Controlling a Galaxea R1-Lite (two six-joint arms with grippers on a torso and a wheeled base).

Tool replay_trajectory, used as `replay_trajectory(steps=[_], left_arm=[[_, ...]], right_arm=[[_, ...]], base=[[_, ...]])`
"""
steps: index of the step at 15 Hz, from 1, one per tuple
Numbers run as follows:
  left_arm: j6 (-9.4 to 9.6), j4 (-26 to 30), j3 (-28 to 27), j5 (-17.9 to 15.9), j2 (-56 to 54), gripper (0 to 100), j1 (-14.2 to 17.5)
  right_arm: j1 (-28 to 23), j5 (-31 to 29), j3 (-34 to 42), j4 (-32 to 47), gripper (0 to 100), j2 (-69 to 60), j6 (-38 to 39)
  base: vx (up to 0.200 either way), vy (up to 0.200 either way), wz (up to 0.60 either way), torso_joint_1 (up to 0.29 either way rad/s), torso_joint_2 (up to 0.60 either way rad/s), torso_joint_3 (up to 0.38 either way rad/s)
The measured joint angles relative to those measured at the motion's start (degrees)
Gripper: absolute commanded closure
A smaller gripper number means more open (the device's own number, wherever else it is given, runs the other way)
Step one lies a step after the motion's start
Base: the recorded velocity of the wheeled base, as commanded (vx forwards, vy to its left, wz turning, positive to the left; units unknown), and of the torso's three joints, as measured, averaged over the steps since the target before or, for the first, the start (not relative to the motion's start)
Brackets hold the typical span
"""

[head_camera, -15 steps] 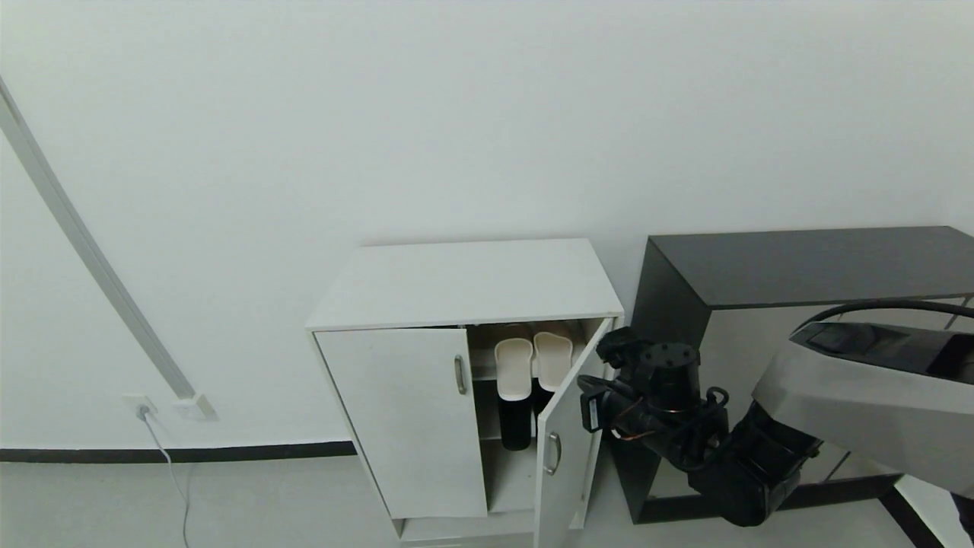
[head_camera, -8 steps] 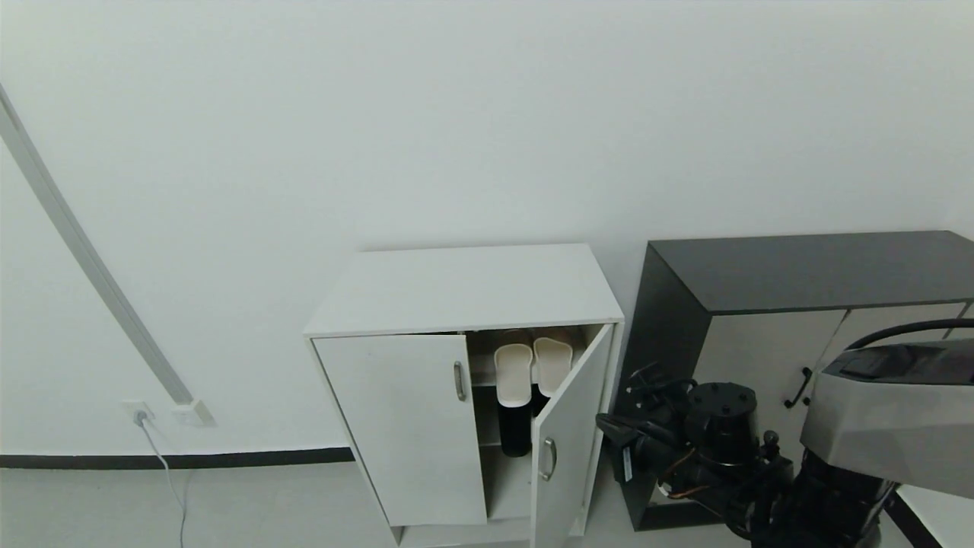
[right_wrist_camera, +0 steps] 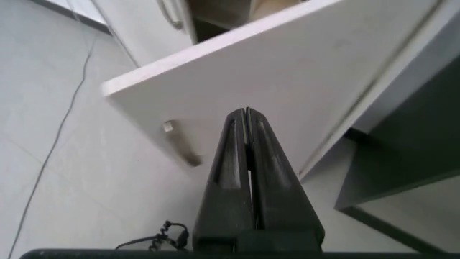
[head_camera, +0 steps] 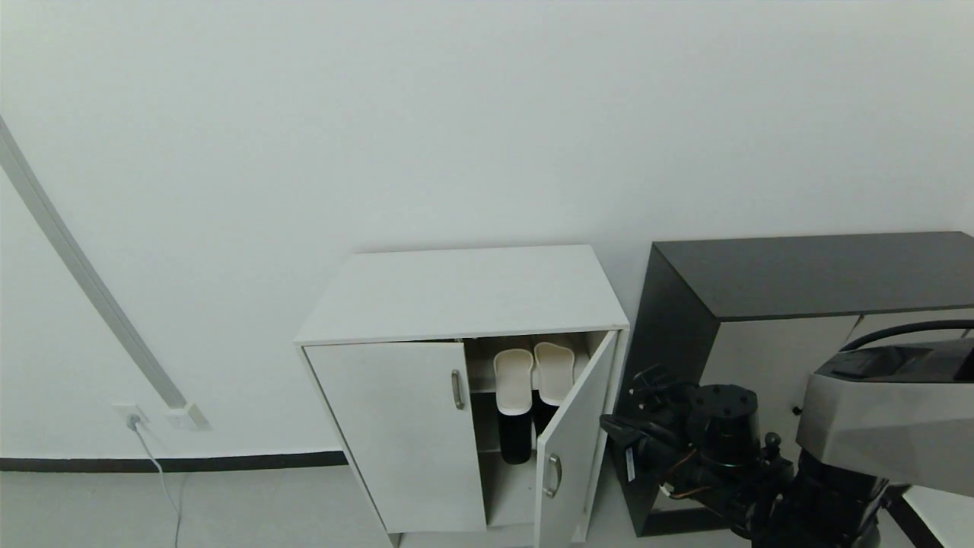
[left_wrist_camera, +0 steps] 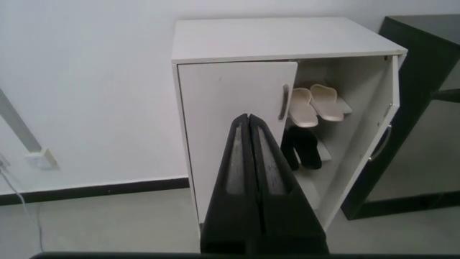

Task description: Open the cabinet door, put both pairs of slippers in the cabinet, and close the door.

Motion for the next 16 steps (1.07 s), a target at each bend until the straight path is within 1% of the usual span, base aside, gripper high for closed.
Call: replay_trajectory(steps=[4,13,16], left_arm=[[-0.07,0.0,0.0,0.0,0.0,100,0.0],[-0.38,0.0,0.0,0.0,0.0,100,0.0],[-0.40,0.0,0.0,0.0,0.0,100,0.0]], right_arm=[[-0.3,-0.1,-4.9,2.2,100,2.9,0.1],[-0.6,-0.5,-22.2,16.9,100,6.8,0.3],[-1.4,-2.4,-29.0,21.6,100,8.0,0.3]], base=[[0.000,0.000,0.00,0.000,0.00,0.000],[0.000,0.000,0.00,0.000,0.00,0.000],[0.000,0.000,0.00,0.000,0.00,0.000]])
